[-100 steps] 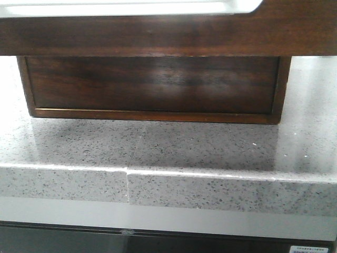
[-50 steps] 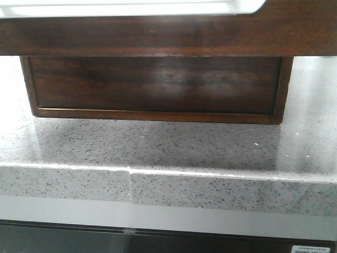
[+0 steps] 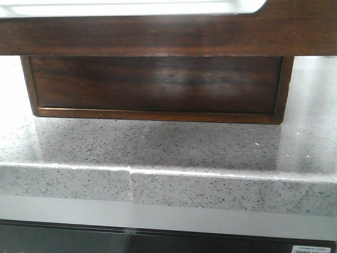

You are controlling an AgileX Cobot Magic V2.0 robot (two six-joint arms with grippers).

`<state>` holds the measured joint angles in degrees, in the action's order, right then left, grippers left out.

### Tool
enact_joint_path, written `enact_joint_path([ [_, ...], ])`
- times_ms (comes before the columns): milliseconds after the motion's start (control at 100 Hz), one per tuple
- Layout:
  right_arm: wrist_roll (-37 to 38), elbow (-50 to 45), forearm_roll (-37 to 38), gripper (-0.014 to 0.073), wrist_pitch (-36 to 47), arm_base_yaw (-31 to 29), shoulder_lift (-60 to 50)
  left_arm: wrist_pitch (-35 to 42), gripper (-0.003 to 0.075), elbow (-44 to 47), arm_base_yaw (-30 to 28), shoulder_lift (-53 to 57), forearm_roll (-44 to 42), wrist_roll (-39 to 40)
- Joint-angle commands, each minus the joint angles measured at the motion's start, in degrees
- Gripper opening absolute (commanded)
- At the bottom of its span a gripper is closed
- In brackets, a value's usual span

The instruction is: Put scissors in drawer with both arms

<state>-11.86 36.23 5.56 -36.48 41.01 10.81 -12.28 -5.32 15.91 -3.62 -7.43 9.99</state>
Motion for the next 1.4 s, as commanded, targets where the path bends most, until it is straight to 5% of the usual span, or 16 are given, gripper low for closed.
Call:
enact_joint_path([
  [0,0.3,1.1,0.7,-0.0045,4.8,0.0,0.8,4.6,-0.002,0.9,0.5,-0.1,1.7,2.1],
  [230,0.3,1.1,0.7,-0.0045,4.8,0.0,0.8,4.1,-0.002,6.3,0.5,5.2,2.3,2.1],
  [420,0.3,1.1,0.7,-0.0045,4.8,0.0,0.8,-4.2,-0.002,6.2,0.5,5.7,2.3,2.3],
  [1230,0.3,0.4,0.7,-0.0045,4.6,0.0,0.5,-4.2,-0.002,6.2,0.5,5.7,3.0,2.3],
  [1390,2.5,-6.8,4.6,-0.0045,5.1,-7.6,-1.5,-4.2,-0.002,6.2,0.5,5.7,3.0,2.3],
])
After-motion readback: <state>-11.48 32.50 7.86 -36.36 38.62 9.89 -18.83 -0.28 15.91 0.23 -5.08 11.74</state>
